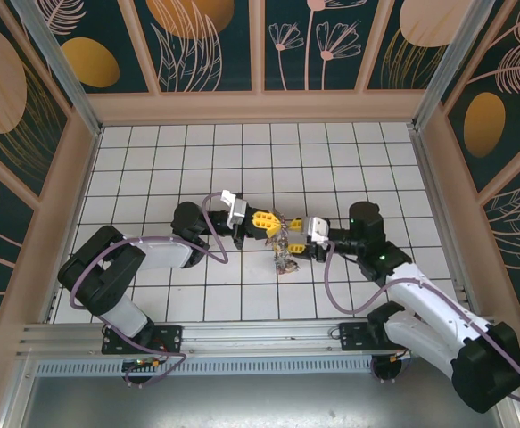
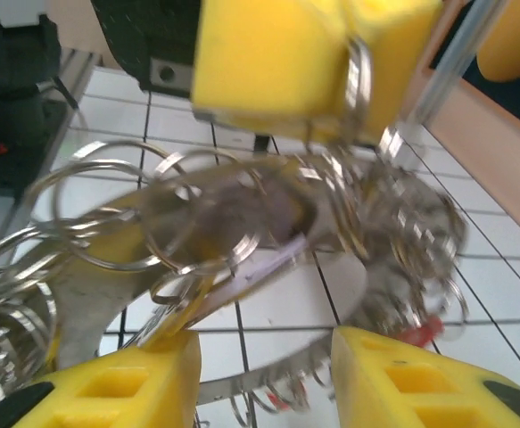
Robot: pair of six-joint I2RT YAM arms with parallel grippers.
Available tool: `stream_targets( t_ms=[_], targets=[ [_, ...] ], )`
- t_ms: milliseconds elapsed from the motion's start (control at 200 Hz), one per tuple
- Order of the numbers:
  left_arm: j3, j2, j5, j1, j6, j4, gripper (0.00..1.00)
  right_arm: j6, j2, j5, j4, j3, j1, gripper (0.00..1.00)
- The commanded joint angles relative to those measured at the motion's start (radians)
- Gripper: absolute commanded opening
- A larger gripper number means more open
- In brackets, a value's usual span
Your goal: Put the keys on the keyring
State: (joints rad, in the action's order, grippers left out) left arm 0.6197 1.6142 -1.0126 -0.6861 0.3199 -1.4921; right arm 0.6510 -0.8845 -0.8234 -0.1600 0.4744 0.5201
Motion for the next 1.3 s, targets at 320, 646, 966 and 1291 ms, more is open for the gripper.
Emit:
stream_targets(
  t_ms=[320, 646, 966, 1291],
  targets=[
    [0.026, -0.017, 0.019, 0.005, 0.013, -0.066, 0.00, -0.253, 0.029, 0.011, -0.310, -0.108, 0.053, 0.48],
    [0.031, -0.016, 0.016, 0.005, 0.019, -0.068, 0.00, -0.376, 0.078, 0.174, -0.440, -0.187, 0.086, 0.46],
    [0.030, -0.013, 0.019, 0.005, 0.024, -0.077, 0.00, -0.386, 0.041, 0.260, -0.506, -0.189, 0.110, 0.33],
    [0.014, -0.018, 0.044, 0.005, 0.003, -0.060, 0.00, -0.358, 0.089, 0.298, -0.451, -0.201, 0.124, 0.05]
  ],
)
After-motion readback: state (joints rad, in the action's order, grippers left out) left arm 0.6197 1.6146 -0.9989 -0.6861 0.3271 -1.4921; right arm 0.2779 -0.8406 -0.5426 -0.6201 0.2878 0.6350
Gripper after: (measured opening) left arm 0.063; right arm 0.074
